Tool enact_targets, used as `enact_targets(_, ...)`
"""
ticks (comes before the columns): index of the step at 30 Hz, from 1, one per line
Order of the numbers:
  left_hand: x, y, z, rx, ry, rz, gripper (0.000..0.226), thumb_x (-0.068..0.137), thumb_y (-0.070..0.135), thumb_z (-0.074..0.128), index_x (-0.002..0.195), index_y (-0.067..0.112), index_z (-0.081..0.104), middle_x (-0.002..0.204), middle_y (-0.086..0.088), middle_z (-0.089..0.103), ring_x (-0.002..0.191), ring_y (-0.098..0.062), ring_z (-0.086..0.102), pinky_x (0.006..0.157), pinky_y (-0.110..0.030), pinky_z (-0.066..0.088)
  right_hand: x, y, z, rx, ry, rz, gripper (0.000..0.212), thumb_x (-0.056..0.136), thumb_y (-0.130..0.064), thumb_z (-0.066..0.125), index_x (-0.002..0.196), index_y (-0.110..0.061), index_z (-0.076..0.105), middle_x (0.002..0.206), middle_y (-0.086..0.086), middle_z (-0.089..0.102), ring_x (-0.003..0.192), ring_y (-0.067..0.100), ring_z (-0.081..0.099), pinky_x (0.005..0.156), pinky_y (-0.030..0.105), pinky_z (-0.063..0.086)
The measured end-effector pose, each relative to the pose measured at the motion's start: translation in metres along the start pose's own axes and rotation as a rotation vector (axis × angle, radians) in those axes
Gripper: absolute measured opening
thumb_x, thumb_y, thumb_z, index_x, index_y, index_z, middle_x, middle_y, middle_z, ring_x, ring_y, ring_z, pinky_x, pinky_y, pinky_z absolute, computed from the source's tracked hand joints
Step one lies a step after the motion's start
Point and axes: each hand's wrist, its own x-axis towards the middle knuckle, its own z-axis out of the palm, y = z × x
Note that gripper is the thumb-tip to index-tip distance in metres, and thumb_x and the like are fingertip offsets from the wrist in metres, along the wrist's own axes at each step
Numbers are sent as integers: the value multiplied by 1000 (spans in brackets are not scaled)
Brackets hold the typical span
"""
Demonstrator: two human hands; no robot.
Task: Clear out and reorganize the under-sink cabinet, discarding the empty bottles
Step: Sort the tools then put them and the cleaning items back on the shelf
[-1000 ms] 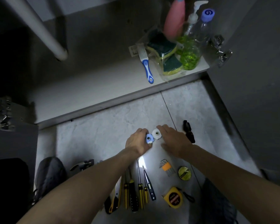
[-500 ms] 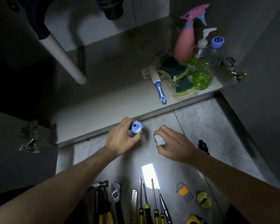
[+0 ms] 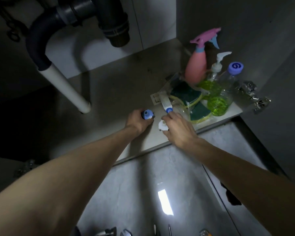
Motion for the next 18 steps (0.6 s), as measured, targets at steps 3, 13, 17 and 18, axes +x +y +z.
enact_targets(3,13,7,9,-63,-1,-5,30,77,23,80,105,17,72,96,2,71,88,-12,65,71,-19,43,-4,11,6,111,82,-20,49,88,-39,69,132,-22,58,128,-2,52,119,21,47,85,34,46)
enact_targets(13,36,31,22,-262,-4,-94,33,82,21,80,109,8,67,102,-3,70,86,-11,61,73,-18,45,7,19,6,102,163,6,48,91,-27,71,136,-18,58,129,-2,58,124,19,46,89,33,48)
enact_targets(17,35,31,24,-266,21,-103,24,81,25,80,95,16,64,91,2,66,83,-12,61,73,-21,46,9,17,8,123,183,35,52,91,-25,72,140,-18,55,128,-1,61,122,21,48,88,35,49)
enact_targets(18,34,31,24,-268,19,-93,22,81,26,80,94,19,63,89,4,65,82,-11,61,72,-20,45,9,17,8,126,183,40,52,91,-25,71,140,-18,55,129,-1,60,122,21,47,88,35,48)
